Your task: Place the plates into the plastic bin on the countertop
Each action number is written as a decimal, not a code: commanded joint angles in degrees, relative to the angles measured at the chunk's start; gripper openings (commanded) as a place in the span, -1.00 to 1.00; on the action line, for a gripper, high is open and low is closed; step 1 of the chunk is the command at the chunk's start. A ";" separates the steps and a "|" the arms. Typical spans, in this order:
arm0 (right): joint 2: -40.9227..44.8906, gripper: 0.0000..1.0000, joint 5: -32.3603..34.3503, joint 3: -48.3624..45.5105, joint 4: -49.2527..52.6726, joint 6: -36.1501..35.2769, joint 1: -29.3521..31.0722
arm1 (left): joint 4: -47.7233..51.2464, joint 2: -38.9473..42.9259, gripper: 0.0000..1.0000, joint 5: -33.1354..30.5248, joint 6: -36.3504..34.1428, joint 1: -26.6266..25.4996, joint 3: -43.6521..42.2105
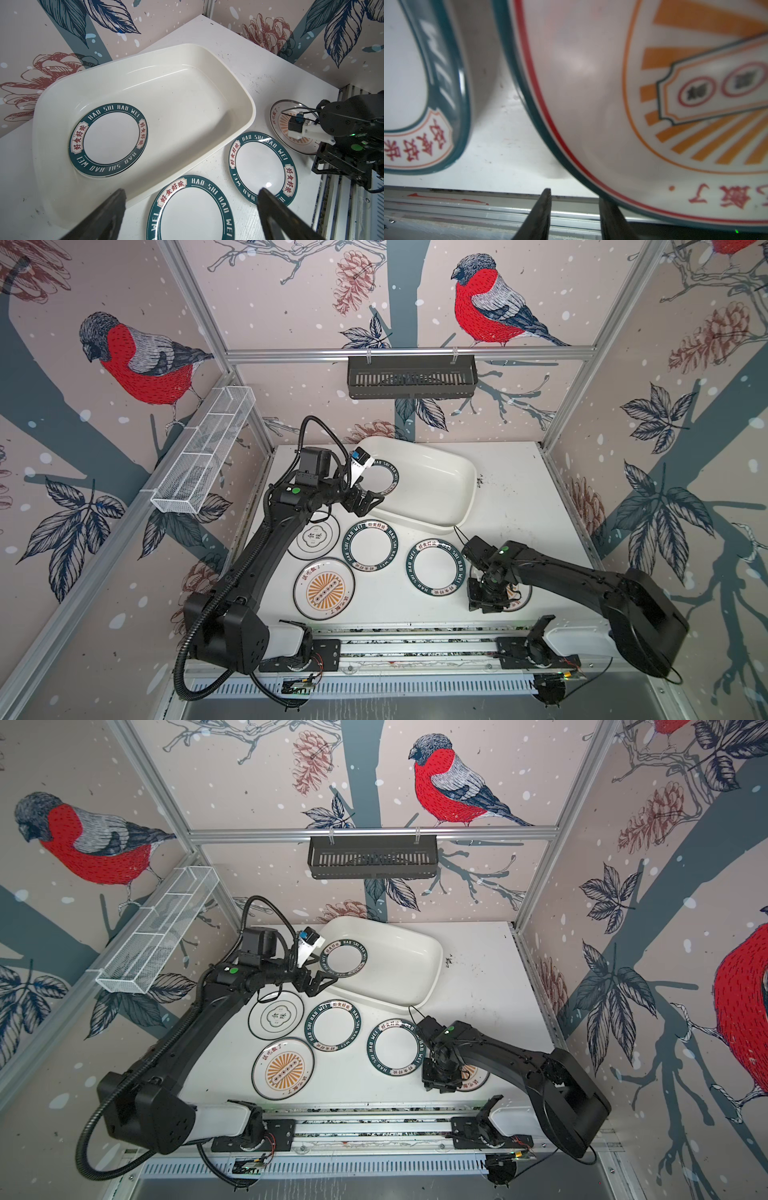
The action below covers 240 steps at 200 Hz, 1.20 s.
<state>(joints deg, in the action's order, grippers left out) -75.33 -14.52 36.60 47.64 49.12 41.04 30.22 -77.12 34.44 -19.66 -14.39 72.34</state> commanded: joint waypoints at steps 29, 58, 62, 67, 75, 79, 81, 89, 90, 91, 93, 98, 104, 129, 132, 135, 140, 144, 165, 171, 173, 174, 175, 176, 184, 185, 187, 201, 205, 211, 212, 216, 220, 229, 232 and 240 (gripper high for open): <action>-0.43 -0.18 7.38 1.33 -0.50 -2.83 -4.26 | -2.34 0.01 0.95 1.23 1.00 -0.06 -0.65; 0.14 -0.18 9.66 0.51 -2.92 -2.77 -7.11 | -2.62 0.00 0.95 1.62 1.31 -0.07 -0.82; 0.20 -0.18 9.84 0.41 -3.24 -2.68 -7.45 | -2.61 0.13 0.95 1.67 1.37 -0.05 -0.82; 0.35 -0.18 9.86 0.24 -3.78 -2.65 -7.90 | -2.62 0.13 0.95 1.68 1.38 -0.10 -0.87; 0.42 -0.16 10.11 0.07 -4.57 -2.63 -8.55 | -2.74 0.10 0.95 1.77 1.51 -0.06 -0.84; 0.31 -0.16 10.28 0.05 -5.00 -2.63 -8.83 | -2.79 0.05 0.95 1.92 1.55 -0.09 -0.93; 0.28 -0.16 10.36 0.05 -5.21 -2.63 -8.97 | -2.82 0.04 0.95 1.96 1.60 -0.04 -0.96; 0.11 -0.15 10.81 0.13 -5.89 -2.70 -9.57 | -3.12 0.04 0.95 2.08 1.77 -0.16 -1.03; 0.01 -0.15 10.87 0.18 -5.98 -2.71 -9.66 | -3.18 0.04 0.95 2.10 1.80 -0.14 -1.04; -0.08 -0.15 10.94 0.20 -6.06 -2.71 -9.75 | -3.21 0.04 0.95 2.12 1.81 -0.12 -1.01; -0.15 -0.15 11.03 0.26 -6.24 -2.76 -9.88 | -3.27 0.04 0.95 2.12 1.88 -0.18 -0.98; -0.33 -0.15 11.29 0.39 -6.66 -2.89 -10.23 | -3.39 -0.03 0.95 2.24 1.99 -0.11 -1.01; -0.57 -0.15 11.87 0.57 -7.20 -2.89 -10.65 | -3.56 -0.09 0.95 2.28 2.15 -0.13 -1.04; -1.33 -0.14 13.02 0.49 -9.51 -3.48 -12.55 | -3.72 -0.44 0.95 2.00 2.18 -0.13 -1.06; -1.46 -0.14 13.07 0.49 -9.76 -3.62 -12.79 | -3.68 -0.50 0.95 2.01 2.13 -0.14 -1.06; -1.50 -0.14 13.08 0.57 -9.95 -3.79 -13.09 | -3.67 -0.51 0.95 2.04 2.10 -0.17 -0.99; -1.62 -0.14 13.18 0.69 -10.11 -4.01 -13.54 | -3.52 -0.57 0.95 1.95 2.01 -0.14 -0.92; -1.62 -0.14 13.32 0.81 -10.04 -4.16 -13.74 | -3.45 -0.62 0.95 1.95 2.00 -0.13 -0.87; 0.73 -0.14 12.93 1.06 -9.30 -3.55 -13.81 | -2.71 -0.57 0.95 1.49 1.32 -0.18 -0.37; 2.25 -0.14 12.74 0.93 -8.94 -3.07 -13.68 | -2.54 -0.50 0.95 1.36 1.16 -0.19 -0.35; 2.81 -0.14 12.69 0.86 -8.85 -2.96 -13.67 | -2.53 -0.49 0.95 1.30 1.08 -0.15 -0.40; 3.03 -0.14 12.69 0.85 -8.82 -2.93 -13.64 | -2.44 -0.44 0.95 1.32 1.06 -0.13 -0.42; 3.15 -0.14 12.64 0.80 -8.76 -2.87 -13.59 | -2.40 -0.46 0.95 1.33 1.04 -0.16 -0.43; 3.20 -0.14 12.61 0.78 -8.73 -2.84 -13.56 | -2.42 -0.43 0.95 1.33 1.03 -0.14 -0.44; 6.47 -0.14 12.80 0.67 -8.09 -2.38 -13.31 | -2.36 -0.40 0.95 1.24 0.78 -0.13 -0.45; 6.75 -0.14 12.83 0.67 -7.96 -2.28 -13.33 | -2.36 -0.40 0.95 1.20 0.73 -0.12 -0.44; 7.32 -0.14 12.96 0.67 -7.70 -2.17 -13.35 | -2.36 -0.40 0.95 1.21 0.69 -0.11 -0.51; 11.64 -0.13 13.11 0.51 -6.35 -1.41 -13.95 | -2.44 -0.66 0.95 1.32 0.50 -0.17 -0.66; 12.51 -0.13 13.36 0.49 -5.97 -1.01 -14.20 | -2.42 -0.79 0.95 1.31 0.50 -0.13 -0.64; 13.99 -0.12 13.76 0.40 -5.19 -0.36 -14.66 | -2.42 -0.96 0.95 1.39 0.50 -0.18 -0.46; 14.30 -0.12 13.83 0.40 -5.10 -0.22 -14.75 | -2.43 -0.99 0.95 1.36 0.50 -0.14 -0.41; 15.32 -0.12 14.22 0.34 -4.64 0.20 -15.10 | -2.36 -1.14 0.95 1.43 0.50 -0.19 -0.27; 16.50 -0.10 14.64 0.40 -4.00 0.81 -15.46 | -2.36 -1.26 0.95 1.43 0.50 -0.19 -0.19; 18.41 -0.08 15.94 0.32 -2.78 2.36 -16.55 | -2.33 -1.49 0.95 1.67 0.59 -0.20 0.21; 19.05 -0.06 16.37 0.32 -2.34 2.81 -17.04 | -2.31 -1.53 0.95 1.71 0.59 -0.20 0.28; 20.69 -0.04 17.37 0.16 -1.98 3.67 -18.50 | -2.32 -1.63 0.95 1.93 0.67 -0.24 0.59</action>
<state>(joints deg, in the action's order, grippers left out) -58.39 -1.26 37.04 41.63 48.53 24.99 27.86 -78.46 34.81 -18.06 -14.41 71.81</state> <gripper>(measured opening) 0.463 0.976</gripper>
